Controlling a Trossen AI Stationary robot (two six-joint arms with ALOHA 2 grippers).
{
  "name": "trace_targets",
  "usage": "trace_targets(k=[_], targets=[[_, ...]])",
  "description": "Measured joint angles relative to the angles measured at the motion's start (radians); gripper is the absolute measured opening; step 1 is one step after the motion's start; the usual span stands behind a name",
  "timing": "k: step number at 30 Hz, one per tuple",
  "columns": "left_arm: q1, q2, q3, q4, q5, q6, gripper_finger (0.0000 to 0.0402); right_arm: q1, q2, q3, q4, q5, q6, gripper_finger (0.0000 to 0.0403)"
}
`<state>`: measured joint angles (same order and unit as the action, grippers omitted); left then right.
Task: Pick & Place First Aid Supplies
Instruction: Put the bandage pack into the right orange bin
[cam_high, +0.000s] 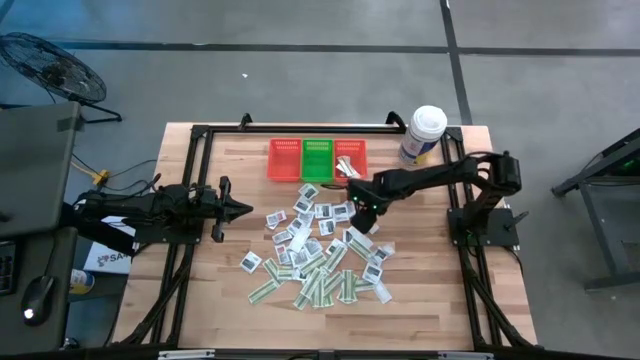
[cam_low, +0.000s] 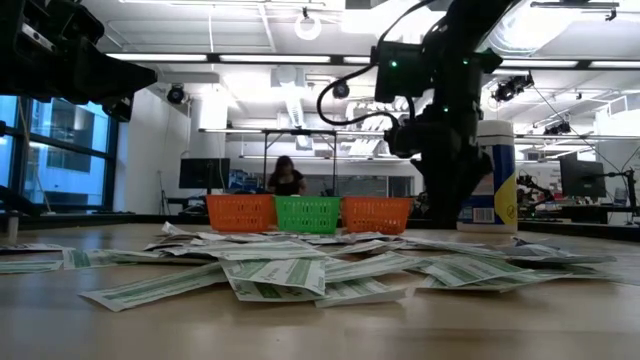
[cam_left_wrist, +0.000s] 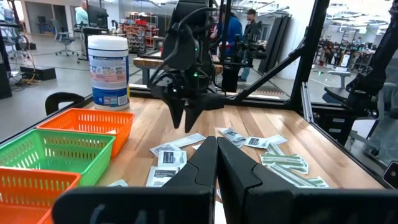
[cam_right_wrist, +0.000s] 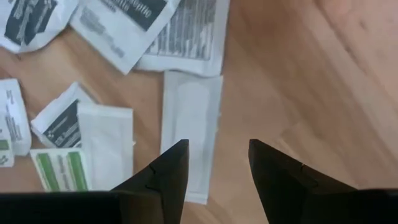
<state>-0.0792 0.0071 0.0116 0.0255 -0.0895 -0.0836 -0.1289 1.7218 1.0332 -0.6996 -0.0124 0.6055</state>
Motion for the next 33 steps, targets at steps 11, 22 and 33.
trace_targets(k=[11, 22, 33], targets=[[0.0, 0.0, 0.0, 0.0, 0.0, 0.0, 0.0001, 0.035, 0.005, 0.0, 0.011, 0.026, 0.045, 0.0211], [0.0, 0.0, 0.0, 0.0, 0.0, 0.0, 0.0001, 0.047, 0.066, 0.0, 0.036, 0.077, 0.017, 0.0213], [0.0, 0.0, 0.0, 0.0, 0.0, 0.0, 0.0001, 0.051, 0.066, 0.0, 0.039, 0.065, -0.003, 0.0194]])
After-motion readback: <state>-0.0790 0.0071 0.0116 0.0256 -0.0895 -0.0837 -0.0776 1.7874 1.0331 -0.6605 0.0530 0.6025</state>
